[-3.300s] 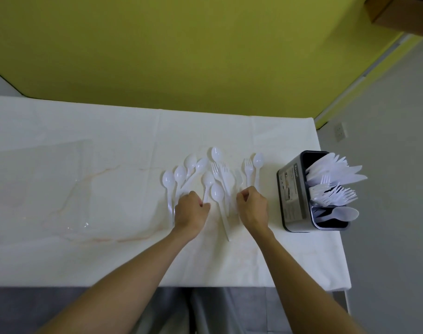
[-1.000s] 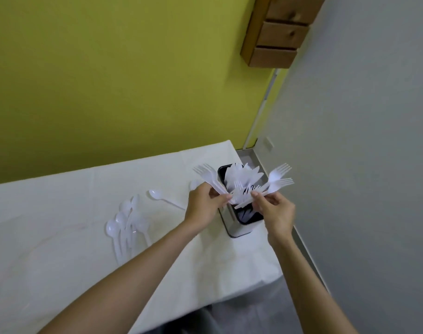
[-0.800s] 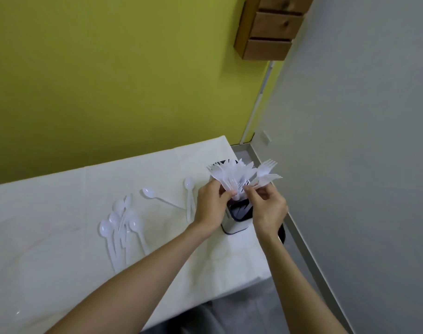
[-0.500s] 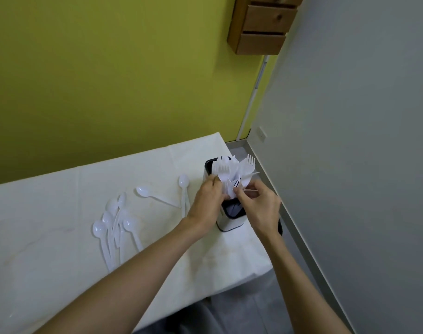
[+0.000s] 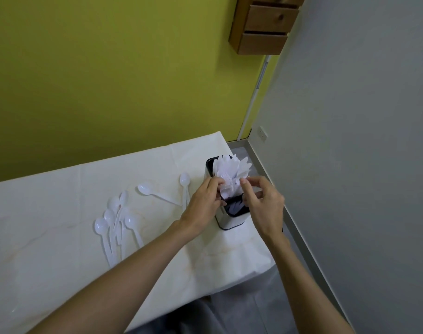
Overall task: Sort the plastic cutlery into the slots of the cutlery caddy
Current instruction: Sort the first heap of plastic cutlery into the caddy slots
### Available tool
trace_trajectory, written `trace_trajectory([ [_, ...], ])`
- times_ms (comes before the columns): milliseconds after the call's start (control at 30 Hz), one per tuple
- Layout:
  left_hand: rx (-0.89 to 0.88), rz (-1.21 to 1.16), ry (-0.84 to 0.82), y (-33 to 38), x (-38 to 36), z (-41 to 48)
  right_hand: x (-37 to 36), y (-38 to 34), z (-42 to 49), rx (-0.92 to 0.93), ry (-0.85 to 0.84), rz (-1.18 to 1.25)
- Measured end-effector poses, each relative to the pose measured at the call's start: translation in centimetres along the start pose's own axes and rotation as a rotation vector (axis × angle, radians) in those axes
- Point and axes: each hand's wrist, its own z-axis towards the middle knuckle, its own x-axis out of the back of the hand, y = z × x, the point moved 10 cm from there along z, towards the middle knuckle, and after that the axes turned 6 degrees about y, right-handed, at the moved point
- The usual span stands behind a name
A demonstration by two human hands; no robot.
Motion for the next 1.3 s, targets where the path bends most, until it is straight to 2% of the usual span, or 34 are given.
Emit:
trace_trajectory([
  [167, -0.045, 0.004, 0.031, -0.4, 0.7, -0.6, 1.2, -3.5, 0.4, 0.266, 0.174, -0.207],
  [267, -0.057, 0.005, 0.047, -0.8, 1.2, -0.8, -0.4, -4.7, -0.5, 0.493, 0.173, -0.446],
  [333, -0.054, 0.006, 0.064, -1.3, 1.7, -1.1, -1.1, -4.3, -1.2, 0.533, 0.191, -0.503],
  [400, -0.063, 0.022, 0.099, -1.8, 2.5, -1.5, -0.9, -4.8, -1.6, 0.542, 0.267, -0.471],
  [467, -0.038, 0.036, 0.137, -3.1, 3.6, -2.0, -1.4, -6.6, -2.4, 0.631, 0.298, -0.389],
  [500, -0.009, 0.039, 0.154, -4.0, 4.2, -2.3, -2.3, -7.4, -2.8, 0.677, 0.262, -0.325],
  [567, 0.076, 0.034, 0.202, -6.3, 5.5, -3.3, -5.5, -8.2, -3.6, 0.709, 0.079, -0.181],
  [633, 0.196, 0.031, 0.262, -9.2, 6.9, -4.9, -9.6, -7.8, -4.7, 0.653, -0.132, -0.151],
  [667, 0.278, 0.03, 0.297, -11.2, 7.7, -6.0, -12.0, -6.7, -5.1, 0.557, -0.242, -0.17],
  [767, 0.556, 0.06, 0.428, -17.4, 10.7, -10.6, -18.0, -0.4, -5.6, 0.085, -0.512, -0.279],
  [833, 0.745, 0.148, 0.489, -20.8, 12.6, -14.0, -20.2, 2.2, -5.5, -0.047, -0.556, -0.368],
  [933, 1.016, 0.258, 0.417, -23.7, 13.4, -17.7, -21.7, 3.6, -4.5, -0.085, -0.491, -0.466],
  [1100, 1.075, 0.217, 0.393, -25.0, 13.3, -19.0, -24.3, 5.2, -3.4, -0.223, -0.485, -0.45],
  [1200, 1.067, 0.154, 0.396, -25.2, 13.7, -18.9, -25.2, 3.6, -2.9, -0.174, -0.499, -0.361],
  [1300, 1.013, 0.133, 0.381, -25.3, 13.9, -19.2, -27.2, 1.3, -3.7, -0.096, -0.632, -0.23],
])
